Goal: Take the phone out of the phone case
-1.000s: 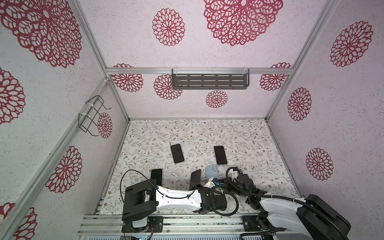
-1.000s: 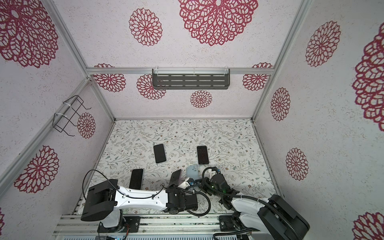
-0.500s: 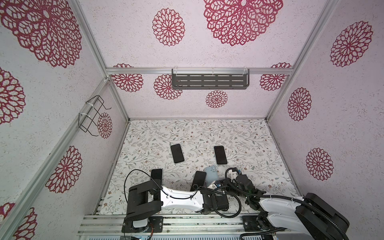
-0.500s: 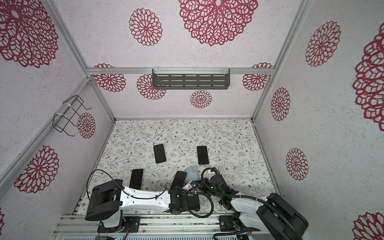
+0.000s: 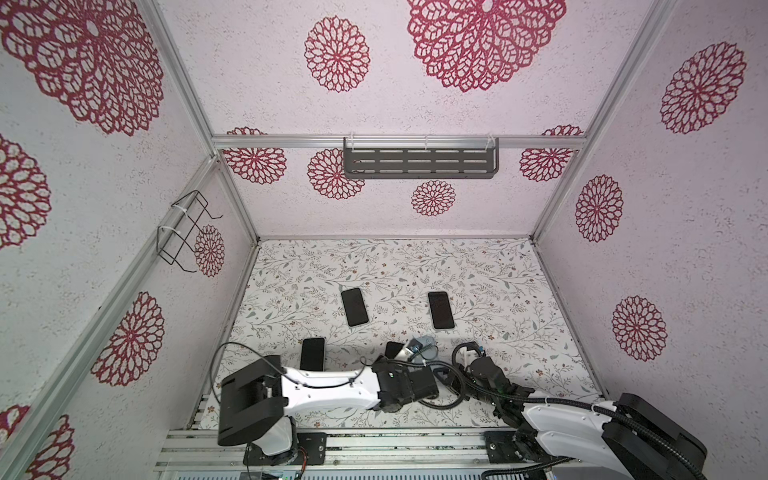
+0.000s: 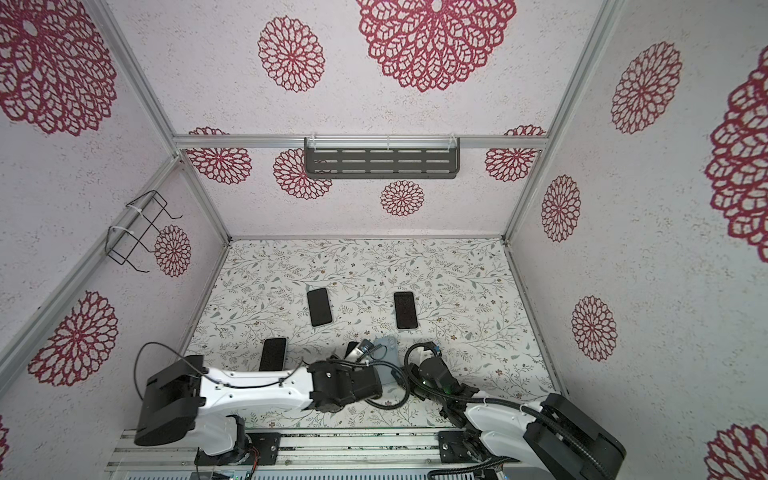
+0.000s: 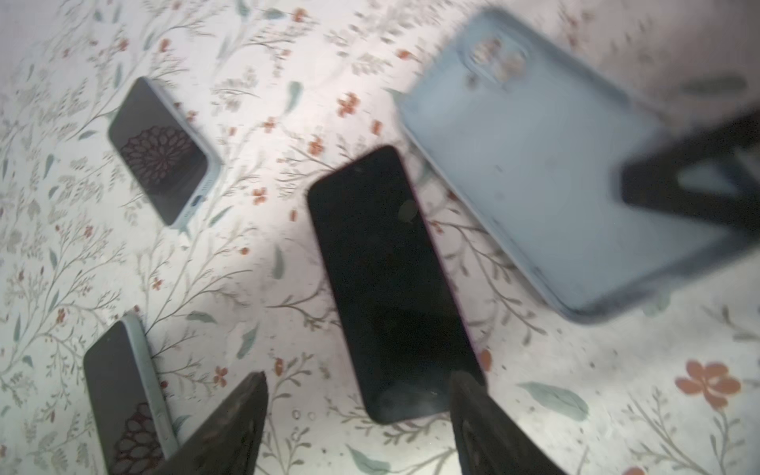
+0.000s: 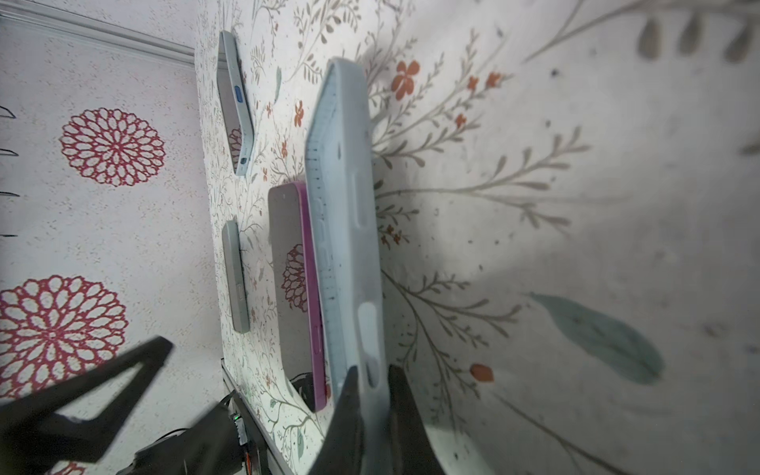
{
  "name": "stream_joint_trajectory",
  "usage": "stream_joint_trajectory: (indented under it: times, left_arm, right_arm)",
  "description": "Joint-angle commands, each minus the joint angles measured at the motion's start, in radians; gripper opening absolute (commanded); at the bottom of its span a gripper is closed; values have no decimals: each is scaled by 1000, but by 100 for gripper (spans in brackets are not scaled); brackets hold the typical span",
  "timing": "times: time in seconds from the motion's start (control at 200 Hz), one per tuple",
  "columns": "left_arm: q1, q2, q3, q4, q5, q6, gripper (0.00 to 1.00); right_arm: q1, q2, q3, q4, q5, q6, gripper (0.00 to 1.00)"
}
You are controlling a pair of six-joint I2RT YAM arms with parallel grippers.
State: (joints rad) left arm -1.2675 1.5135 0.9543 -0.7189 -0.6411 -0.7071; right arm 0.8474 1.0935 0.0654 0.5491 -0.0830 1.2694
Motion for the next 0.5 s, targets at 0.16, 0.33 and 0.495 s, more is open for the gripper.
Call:
stream_joint_trajectory:
  times: [0.16, 0.33, 0.495]
  left_arm:
    - [295, -453, -161, 72, 103, -55, 93]
    - [411, -616, -179, 10, 133, -42, 97]
    - [474, -638, -154, -56, 159, -55, 97]
  right_arm:
    - [88, 222, 89, 145, 88, 39, 0]
    - [154, 367, 168, 207, 100, 59, 0]
    - [191, 471, 187, 287, 107, 98, 0]
